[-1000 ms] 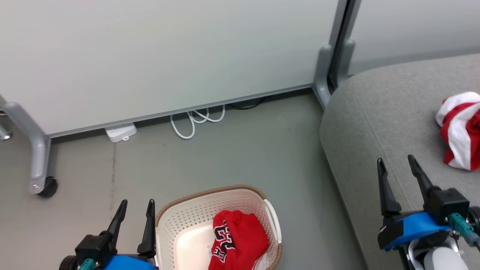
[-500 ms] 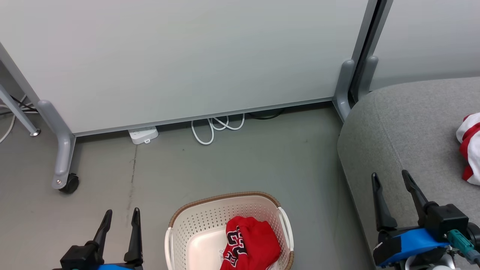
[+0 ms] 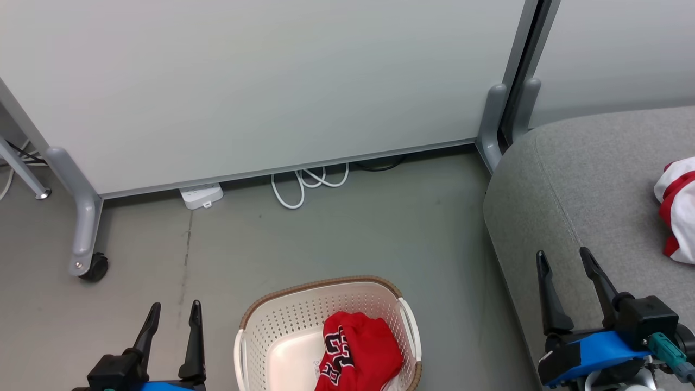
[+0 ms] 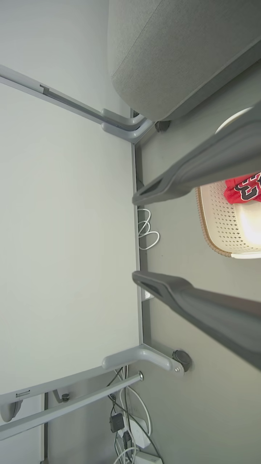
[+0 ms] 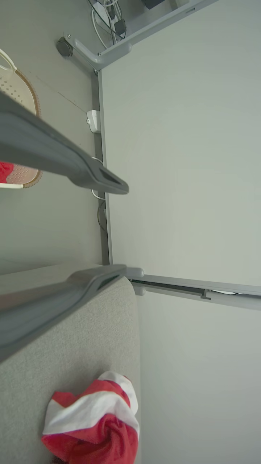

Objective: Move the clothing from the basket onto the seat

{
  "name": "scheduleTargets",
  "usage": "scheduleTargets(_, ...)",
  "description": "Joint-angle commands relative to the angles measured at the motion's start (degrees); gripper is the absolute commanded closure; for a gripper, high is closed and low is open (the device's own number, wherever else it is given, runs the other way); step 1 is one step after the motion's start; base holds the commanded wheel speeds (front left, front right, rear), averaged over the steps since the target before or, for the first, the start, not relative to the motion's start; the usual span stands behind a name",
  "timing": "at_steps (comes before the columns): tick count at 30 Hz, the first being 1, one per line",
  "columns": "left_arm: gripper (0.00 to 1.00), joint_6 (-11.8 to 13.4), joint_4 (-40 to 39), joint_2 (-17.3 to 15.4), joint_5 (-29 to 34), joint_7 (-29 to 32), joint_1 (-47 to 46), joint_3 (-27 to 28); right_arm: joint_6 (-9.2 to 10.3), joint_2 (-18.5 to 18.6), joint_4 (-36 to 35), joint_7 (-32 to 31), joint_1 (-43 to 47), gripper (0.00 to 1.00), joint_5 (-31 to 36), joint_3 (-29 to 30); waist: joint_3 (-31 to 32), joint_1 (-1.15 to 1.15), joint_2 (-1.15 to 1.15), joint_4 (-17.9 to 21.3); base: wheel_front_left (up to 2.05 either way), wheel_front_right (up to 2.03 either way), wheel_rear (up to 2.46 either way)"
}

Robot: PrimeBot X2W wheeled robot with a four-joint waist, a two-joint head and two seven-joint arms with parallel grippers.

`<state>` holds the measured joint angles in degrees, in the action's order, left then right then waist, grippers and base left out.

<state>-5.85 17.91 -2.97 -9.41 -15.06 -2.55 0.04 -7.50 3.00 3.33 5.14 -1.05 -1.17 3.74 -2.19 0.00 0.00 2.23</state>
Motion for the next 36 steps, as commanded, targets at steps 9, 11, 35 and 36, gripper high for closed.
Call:
scheduleTargets(9,0.0,-0.78,-0.66,-0.12,1.48,-0.18,-4.05,-0.88,0.02,-0.18,-0.79,1.11,-4.0,0.0,-1.2,-0.64,-6.71,0.0,0.0,2.47,0.0,0.0,0.0)
scheduleTargets(11,0.0,-0.94,-0.46,-0.55,1.95,-0.18,-5.73,-1.32,0.02,-0.18,-0.87,1.55,-6.3,0.0,-1.47,-1.26,-9.79,0.0,0.0,3.69,0.0,0.0,0.0)
scheduleTargets(35,0.0,-1.66,25.89,-7.88,-0.28,2.21,-33.49,-13.3,0.02,-0.21,6.97,10.02,-30.84,0.0,-11.94,-13.44,-42.16,0.0,0.0,20.65,0.0,0.0,0.0)
scheduleTargets(36,0.0,-1.66,27.3,-8.17,-0.54,2.49,-34.01,-13.11,0.02,-0.21,7.04,10.0,-31.44,0.0,-12.9,-14.37,-42.95,0.0,0.0,21.29,0.0,0.0,0.0)
